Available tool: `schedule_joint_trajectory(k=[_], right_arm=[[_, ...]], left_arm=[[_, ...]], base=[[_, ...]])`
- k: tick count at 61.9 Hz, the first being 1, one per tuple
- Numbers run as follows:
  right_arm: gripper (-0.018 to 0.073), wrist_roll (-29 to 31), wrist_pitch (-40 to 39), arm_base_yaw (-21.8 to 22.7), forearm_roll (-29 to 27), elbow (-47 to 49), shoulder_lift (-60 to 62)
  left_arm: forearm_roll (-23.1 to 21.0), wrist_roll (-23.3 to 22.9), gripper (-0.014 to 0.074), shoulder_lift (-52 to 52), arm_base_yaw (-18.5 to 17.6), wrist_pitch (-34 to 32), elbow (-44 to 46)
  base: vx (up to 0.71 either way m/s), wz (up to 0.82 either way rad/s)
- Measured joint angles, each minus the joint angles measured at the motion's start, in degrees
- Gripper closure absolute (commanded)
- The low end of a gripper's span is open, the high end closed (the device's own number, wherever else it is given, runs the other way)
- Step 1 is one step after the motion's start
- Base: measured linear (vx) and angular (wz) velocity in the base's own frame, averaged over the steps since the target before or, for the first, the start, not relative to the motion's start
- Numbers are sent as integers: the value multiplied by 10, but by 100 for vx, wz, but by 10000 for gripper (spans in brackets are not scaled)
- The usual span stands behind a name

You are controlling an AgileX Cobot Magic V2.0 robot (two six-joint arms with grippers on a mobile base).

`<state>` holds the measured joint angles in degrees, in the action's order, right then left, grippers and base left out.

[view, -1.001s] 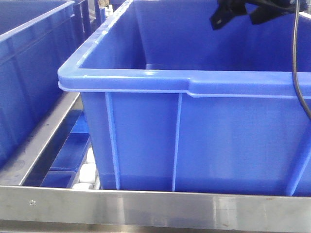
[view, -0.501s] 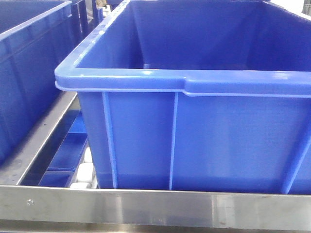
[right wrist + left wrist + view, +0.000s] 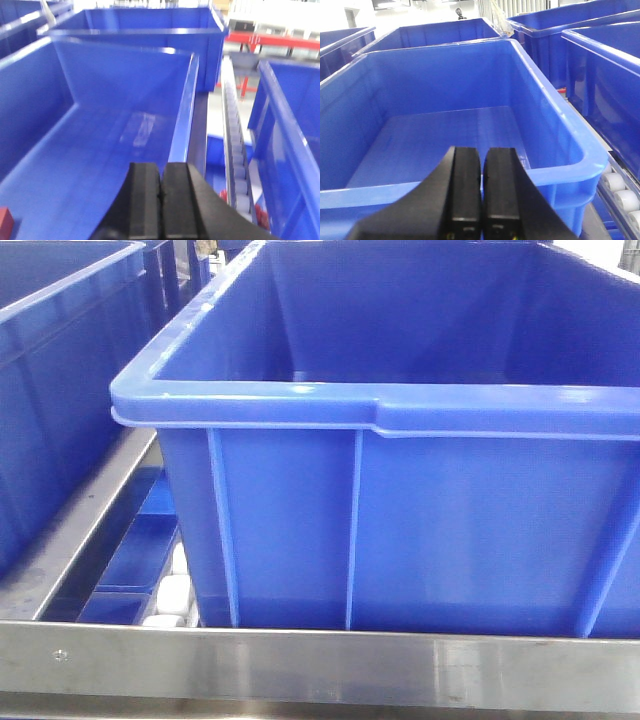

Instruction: Pick red cube and place on left shelf

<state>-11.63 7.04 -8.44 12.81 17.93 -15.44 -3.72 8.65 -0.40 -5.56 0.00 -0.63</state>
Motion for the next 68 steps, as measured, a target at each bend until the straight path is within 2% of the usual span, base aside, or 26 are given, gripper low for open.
schedule_joint_trajectory(k=[24,33,42,50,68], right_arm=[[503,0,0,0,0,-1,2],[503,0,2,6,0,-24,50],[503,0,3,47,-2,-76,121],[503,0,5,87,-26,-129,158],[503,-1,-5,96,-57,-195,160]], left_arm=[[0,0,491,0,0,0,0],[0,0,491,0,0,0,0],[0,0,491,0,0,0,0],[0,0,491,0,0,0,0],[0,0,491,0,0,0,0]], base=[[0,0],[0,0],[0,0],[0,0],[0,0]])
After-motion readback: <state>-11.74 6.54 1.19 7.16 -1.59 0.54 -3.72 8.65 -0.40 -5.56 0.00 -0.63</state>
